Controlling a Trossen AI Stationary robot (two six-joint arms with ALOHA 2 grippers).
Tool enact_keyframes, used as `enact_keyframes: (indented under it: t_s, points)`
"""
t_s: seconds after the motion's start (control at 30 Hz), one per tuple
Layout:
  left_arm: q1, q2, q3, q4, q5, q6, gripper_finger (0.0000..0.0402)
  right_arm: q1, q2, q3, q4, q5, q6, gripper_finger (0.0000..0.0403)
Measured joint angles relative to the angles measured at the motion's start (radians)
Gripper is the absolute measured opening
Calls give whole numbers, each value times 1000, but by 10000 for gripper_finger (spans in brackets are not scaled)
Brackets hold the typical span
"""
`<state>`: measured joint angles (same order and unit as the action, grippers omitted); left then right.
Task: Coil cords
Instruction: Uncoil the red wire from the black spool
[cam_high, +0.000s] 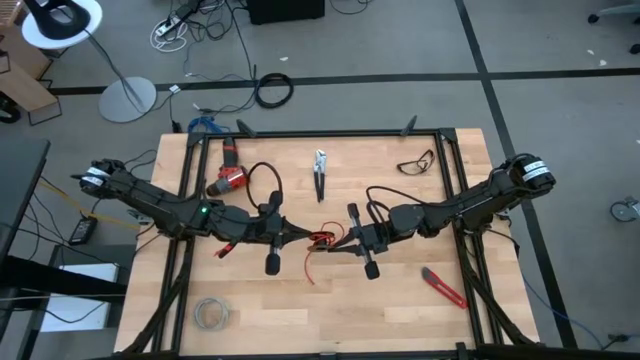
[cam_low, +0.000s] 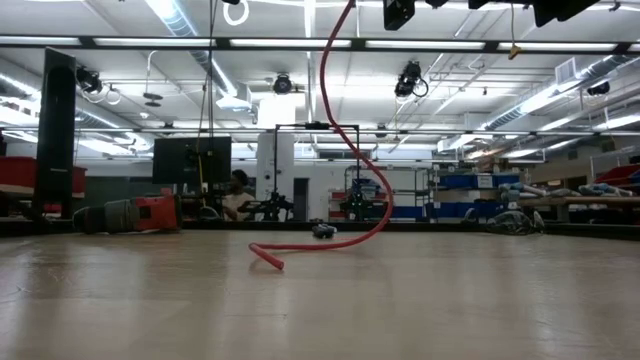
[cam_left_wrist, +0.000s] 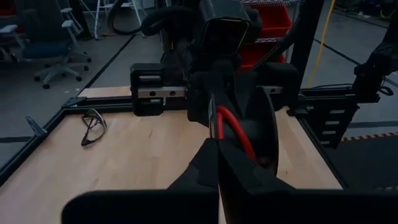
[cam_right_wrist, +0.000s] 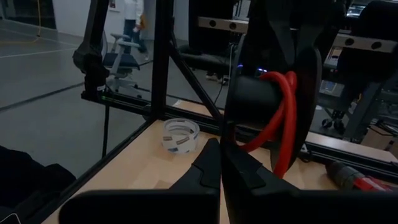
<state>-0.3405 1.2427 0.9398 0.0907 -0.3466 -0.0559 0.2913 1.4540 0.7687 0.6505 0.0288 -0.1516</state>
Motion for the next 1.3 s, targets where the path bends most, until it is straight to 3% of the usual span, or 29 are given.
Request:
enact_keyframes:
  t_s: [0.63, 0.87, 1.13, 1.3]
  points:
    - [1, -4, -2, 35, -4, 56, 0, 18, 0, 3, -30, -3, 46, 29]
    - [-15, -41, -2, -105, 0, 48, 0, 58, 0, 3, -11, 32, 47, 61]
    - [-37, -98, -1, -202, 193, 190, 0, 91, 0, 2, 43, 96, 26, 103]
    - [-41, -106, -1, -217, 310, 286, 0, 95, 0, 2, 88, 107, 18, 99]
